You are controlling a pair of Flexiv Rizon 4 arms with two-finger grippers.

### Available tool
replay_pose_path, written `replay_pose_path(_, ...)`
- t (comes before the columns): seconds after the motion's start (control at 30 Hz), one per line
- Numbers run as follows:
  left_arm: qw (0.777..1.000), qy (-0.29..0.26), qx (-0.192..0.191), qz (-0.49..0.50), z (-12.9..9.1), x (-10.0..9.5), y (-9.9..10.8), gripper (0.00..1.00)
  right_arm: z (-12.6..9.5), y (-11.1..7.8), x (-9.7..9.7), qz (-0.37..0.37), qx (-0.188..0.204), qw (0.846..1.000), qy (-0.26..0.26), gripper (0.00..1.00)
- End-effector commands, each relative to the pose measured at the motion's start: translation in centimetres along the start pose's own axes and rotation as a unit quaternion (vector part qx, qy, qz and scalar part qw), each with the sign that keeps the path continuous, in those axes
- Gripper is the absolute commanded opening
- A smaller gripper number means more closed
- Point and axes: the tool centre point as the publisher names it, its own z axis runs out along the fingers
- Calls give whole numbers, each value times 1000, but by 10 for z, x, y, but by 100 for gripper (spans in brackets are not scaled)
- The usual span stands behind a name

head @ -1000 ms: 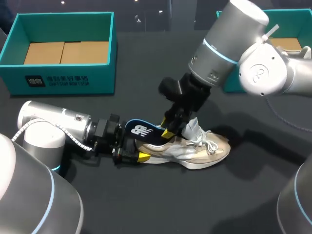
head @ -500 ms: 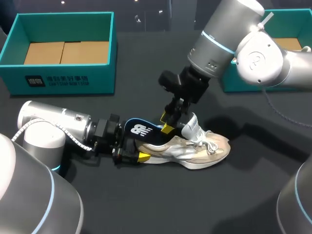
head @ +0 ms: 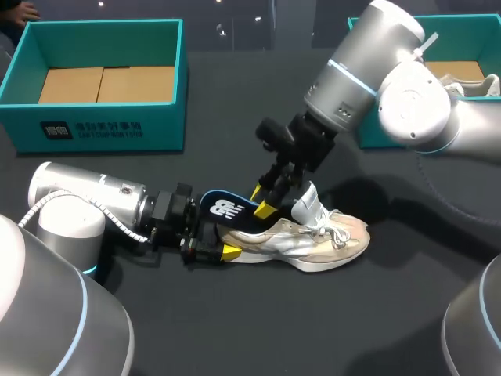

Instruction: Take the shoe out of the shoebox, open the shoe tongue, remove and reinsert the insole, then place the shoe into the shoebox

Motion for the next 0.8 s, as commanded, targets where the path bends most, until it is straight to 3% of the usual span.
replay_pose_path(0.03, 1000, 0, 0, 0, 3, -3, 3, 0, 8, 3, -2, -5, -5, 1000, 6, 50)
replay_pose_path(0.8, 1000, 0, 0, 0, 3, -3, 3, 0, 23, 11, 8, -23, -9, 1000, 17, 29)
